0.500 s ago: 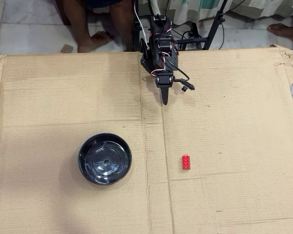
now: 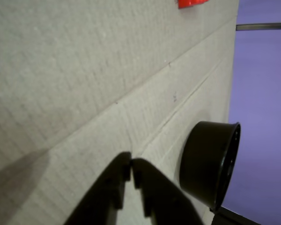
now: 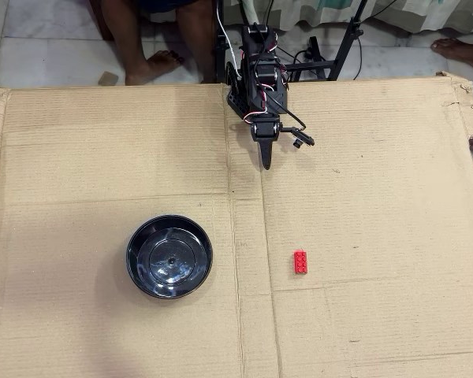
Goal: Grasp a lego block and put it in the bin.
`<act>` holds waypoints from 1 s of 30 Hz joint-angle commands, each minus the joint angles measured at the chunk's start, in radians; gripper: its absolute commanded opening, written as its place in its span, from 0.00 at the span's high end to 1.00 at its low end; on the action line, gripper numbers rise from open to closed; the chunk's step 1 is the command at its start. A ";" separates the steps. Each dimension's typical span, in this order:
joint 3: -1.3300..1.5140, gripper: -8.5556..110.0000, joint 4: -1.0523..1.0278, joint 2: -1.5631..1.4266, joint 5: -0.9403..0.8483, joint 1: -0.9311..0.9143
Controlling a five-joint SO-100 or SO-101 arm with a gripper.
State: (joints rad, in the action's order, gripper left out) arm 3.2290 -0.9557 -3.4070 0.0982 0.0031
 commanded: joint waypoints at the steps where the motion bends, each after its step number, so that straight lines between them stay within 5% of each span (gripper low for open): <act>1: 0.012 0.93 0.000 -0.014 0.003 -0.006; 30: 0.012 0.93 0.005 -0.012 0.011 -0.003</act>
State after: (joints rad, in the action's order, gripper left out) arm 3.2290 -0.9557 -3.4070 0.1028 0.0031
